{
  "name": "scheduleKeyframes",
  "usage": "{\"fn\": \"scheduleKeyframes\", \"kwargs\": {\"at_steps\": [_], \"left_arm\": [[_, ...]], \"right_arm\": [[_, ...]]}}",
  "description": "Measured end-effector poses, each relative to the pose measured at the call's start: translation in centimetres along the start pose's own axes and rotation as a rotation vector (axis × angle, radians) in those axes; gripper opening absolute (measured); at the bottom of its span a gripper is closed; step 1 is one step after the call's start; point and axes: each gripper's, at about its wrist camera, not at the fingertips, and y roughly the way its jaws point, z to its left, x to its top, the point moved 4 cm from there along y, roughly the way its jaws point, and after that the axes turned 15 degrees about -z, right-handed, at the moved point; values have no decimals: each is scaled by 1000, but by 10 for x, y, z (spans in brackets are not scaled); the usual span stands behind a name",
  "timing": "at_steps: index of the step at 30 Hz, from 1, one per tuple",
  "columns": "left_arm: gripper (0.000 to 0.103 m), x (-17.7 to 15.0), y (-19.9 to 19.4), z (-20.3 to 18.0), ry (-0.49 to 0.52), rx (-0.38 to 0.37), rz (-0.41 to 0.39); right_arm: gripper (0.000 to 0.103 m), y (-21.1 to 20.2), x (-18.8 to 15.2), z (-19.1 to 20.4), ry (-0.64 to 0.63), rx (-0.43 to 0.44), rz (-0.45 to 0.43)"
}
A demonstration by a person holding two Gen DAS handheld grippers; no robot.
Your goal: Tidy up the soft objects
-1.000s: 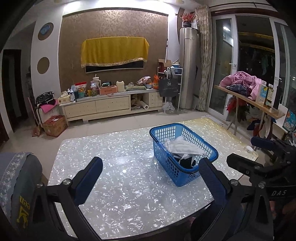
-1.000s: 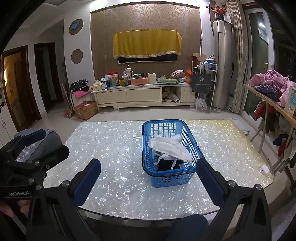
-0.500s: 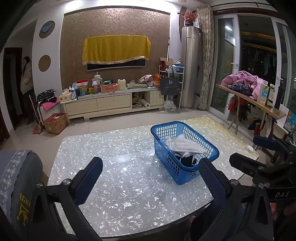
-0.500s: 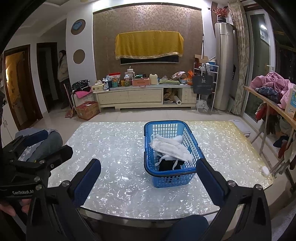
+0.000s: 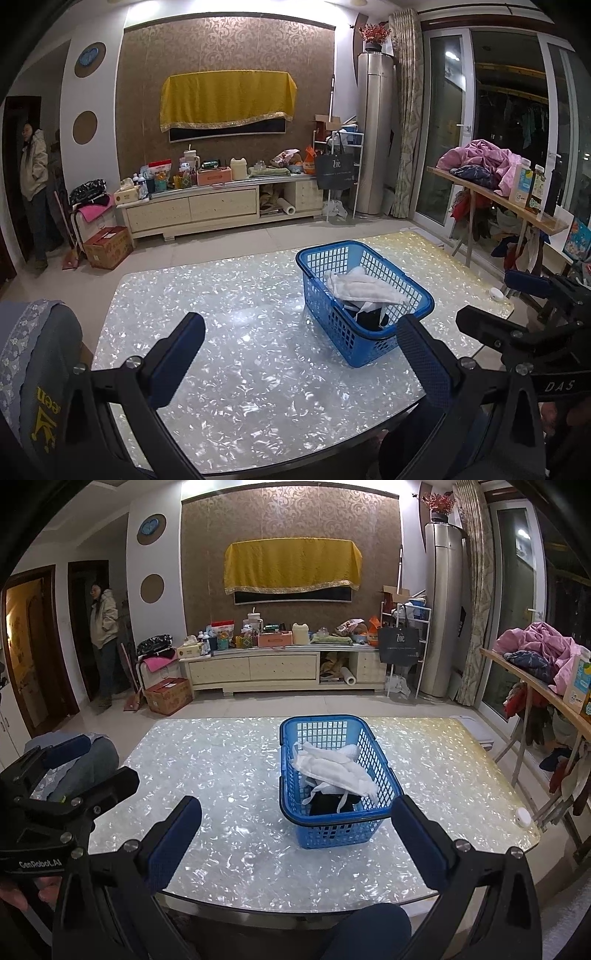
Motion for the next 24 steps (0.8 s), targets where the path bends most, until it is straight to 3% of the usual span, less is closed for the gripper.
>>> {"fn": "scheduleKeyframes", "kwargs": {"at_steps": [24], "left_arm": [[103, -3, 4, -7, -2, -9, 5]], "right_arm": [[103, -2, 0, -2, -8, -16, 12]]}}
